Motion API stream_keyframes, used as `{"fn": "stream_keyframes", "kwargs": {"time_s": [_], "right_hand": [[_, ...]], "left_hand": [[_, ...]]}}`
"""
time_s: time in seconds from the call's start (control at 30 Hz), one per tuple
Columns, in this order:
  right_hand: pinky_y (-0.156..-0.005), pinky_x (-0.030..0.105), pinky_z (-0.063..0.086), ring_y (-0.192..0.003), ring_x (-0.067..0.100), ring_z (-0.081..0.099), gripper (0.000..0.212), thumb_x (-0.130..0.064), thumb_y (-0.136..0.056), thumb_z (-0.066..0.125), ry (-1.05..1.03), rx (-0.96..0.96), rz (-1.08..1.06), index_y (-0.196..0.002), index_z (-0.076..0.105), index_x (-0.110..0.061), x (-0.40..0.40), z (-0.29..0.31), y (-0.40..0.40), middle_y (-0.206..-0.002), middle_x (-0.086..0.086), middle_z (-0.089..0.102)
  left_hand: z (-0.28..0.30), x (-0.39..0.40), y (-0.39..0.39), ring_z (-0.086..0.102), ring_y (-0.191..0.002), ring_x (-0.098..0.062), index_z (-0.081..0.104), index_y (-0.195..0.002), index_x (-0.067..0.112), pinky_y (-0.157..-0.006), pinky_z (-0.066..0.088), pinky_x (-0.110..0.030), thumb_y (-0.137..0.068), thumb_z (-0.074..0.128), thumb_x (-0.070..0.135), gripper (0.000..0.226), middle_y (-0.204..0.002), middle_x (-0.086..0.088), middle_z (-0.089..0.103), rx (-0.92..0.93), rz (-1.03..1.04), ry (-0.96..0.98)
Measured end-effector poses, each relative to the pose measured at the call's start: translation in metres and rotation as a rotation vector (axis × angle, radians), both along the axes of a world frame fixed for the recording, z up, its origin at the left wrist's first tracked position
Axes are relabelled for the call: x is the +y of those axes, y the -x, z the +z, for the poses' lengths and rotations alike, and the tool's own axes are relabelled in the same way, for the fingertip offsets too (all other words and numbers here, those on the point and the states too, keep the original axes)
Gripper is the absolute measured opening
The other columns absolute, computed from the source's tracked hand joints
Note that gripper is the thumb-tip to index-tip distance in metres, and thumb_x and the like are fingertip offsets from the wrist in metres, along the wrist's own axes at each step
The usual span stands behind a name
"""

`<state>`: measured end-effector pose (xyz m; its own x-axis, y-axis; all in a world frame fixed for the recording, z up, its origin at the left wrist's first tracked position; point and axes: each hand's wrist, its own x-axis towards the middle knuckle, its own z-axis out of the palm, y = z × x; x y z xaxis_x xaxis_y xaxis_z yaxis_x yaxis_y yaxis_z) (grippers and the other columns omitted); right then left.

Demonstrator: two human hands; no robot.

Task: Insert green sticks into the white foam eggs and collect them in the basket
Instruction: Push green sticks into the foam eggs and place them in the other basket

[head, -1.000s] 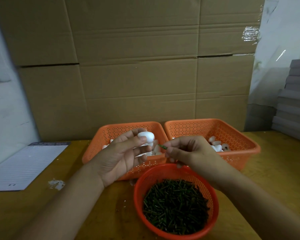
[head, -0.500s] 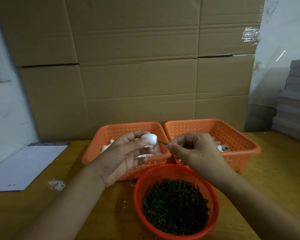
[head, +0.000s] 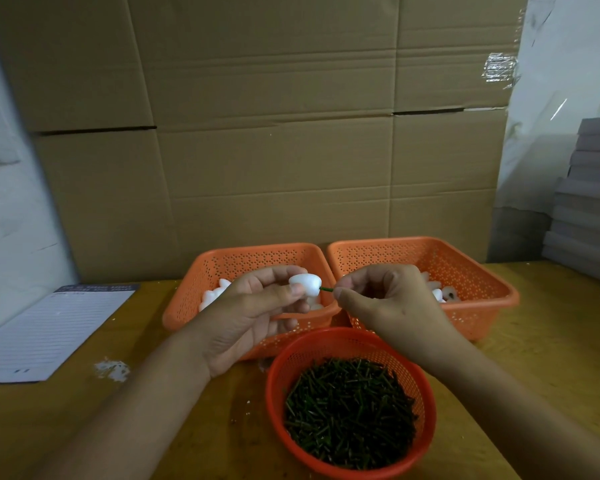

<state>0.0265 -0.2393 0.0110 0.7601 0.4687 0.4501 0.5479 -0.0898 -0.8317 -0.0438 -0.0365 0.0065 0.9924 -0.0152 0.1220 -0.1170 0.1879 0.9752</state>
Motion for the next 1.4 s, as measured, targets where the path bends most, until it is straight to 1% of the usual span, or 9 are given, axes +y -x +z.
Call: {"fn": "stream_keyframes", "kwargs": {"time_s": [0.1,0.2,0.27,0.4,0.73,0.9,1.03,1.17,1.4], "right_hand": [[-0.052,0.036,0.046,-0.055,0.015,0.058,0.013,-0.014,-0.088,0.072,0.022,-0.032,-0.009,-0.076,0.074,-0.017,0.0,-0.001,0.0,-0.066,0.004,0.071],[-0.053,0.046,0.048,-0.059,0.032,0.061,0.014,-0.014,-0.089,0.071,0.028,-0.061,0.002,-0.076,0.074,-0.017,0.0,-0.002,0.001,-0.067,0.006,0.07],[-0.052,0.047,0.047,-0.059,0.036,0.06,0.014,-0.015,-0.09,0.07,0.026,-0.077,0.02,-0.076,0.074,-0.017,0.0,-0.003,0.001,-0.067,0.009,0.069],[-0.05,0.044,0.044,-0.055,0.023,0.055,0.015,-0.016,-0.09,0.069,0.021,-0.075,0.033,-0.076,0.073,-0.017,0.001,-0.004,0.001,-0.066,0.012,0.067],[-0.044,0.02,0.034,-0.048,0.01,0.045,0.02,-0.015,-0.093,0.067,-0.03,0.0,0.084,-0.074,0.073,-0.011,0.005,-0.007,0.003,-0.06,0.014,0.062],[-0.047,0.025,0.036,-0.05,0.016,0.047,0.023,-0.018,-0.094,0.067,-0.071,0.049,0.078,-0.075,0.074,-0.006,0.009,-0.008,0.005,-0.063,0.02,0.063],[-0.051,0.032,0.04,-0.057,0.022,0.052,0.022,-0.02,-0.094,0.067,-0.099,0.151,0.089,-0.078,0.075,-0.006,0.011,-0.01,0.006,-0.065,0.018,0.066],[-0.05,0.022,0.046,-0.062,0.017,0.058,0.018,-0.018,-0.093,0.067,-0.107,0.247,0.121,-0.082,0.075,-0.007,0.011,-0.009,0.005,-0.069,0.009,0.067],[-0.052,0.019,0.046,-0.062,0.007,0.059,0.018,-0.022,-0.093,0.068,-0.013,0.264,0.164,-0.08,0.078,-0.014,0.006,-0.006,0.002,-0.068,0.002,0.068]], "left_hand": [[0.0,-0.001,0.001,0.069,-0.09,-0.012,0.077,-0.104,0.027,-0.071,0.056,-0.025,-0.08,0.076,0.022,0.025,-0.111,-0.008,0.073,0.001,-0.001,-0.01],[0.001,-0.001,0.001,0.069,-0.089,-0.012,0.078,-0.103,0.026,-0.071,0.055,-0.024,-0.078,0.077,0.023,0.025,-0.109,-0.008,0.073,0.004,0.005,-0.02],[0.001,-0.002,0.001,0.068,-0.089,-0.012,0.078,-0.105,0.025,-0.071,0.055,-0.025,-0.079,0.077,0.022,0.026,-0.11,-0.009,0.073,0.006,0.0,-0.026],[0.002,-0.001,0.001,0.068,-0.089,-0.013,0.076,-0.108,0.022,-0.071,0.056,-0.026,-0.081,0.076,0.022,0.027,-0.111,-0.009,0.073,0.006,-0.001,-0.029],[0.001,-0.005,0.001,0.069,-0.083,-0.013,0.072,-0.112,0.013,-0.07,0.056,-0.024,-0.081,0.075,0.015,0.031,-0.101,-0.011,0.074,-0.009,0.017,-0.04],[0.0,-0.004,0.0,0.069,-0.083,-0.014,0.068,-0.119,0.007,-0.069,0.056,-0.024,-0.084,0.071,0.016,0.036,-0.105,-0.013,0.073,-0.015,0.015,-0.029],[-0.001,-0.004,0.0,0.068,-0.081,-0.014,0.074,-0.111,0.012,-0.068,0.056,-0.024,-0.083,0.072,0.016,0.028,-0.104,-0.011,0.073,-0.026,0.028,-0.006],[0.0,-0.005,0.0,0.069,-0.081,-0.013,0.075,-0.108,0.014,-0.068,0.056,-0.024,-0.079,0.076,0.02,0.03,-0.102,-0.01,0.073,-0.043,0.05,-0.032],[0.002,-0.006,0.002,0.069,-0.082,-0.012,0.068,-0.118,0.014,-0.068,0.056,-0.023,-0.078,0.08,0.019,0.042,-0.106,-0.008,0.074,-0.057,0.073,-0.093]]}}
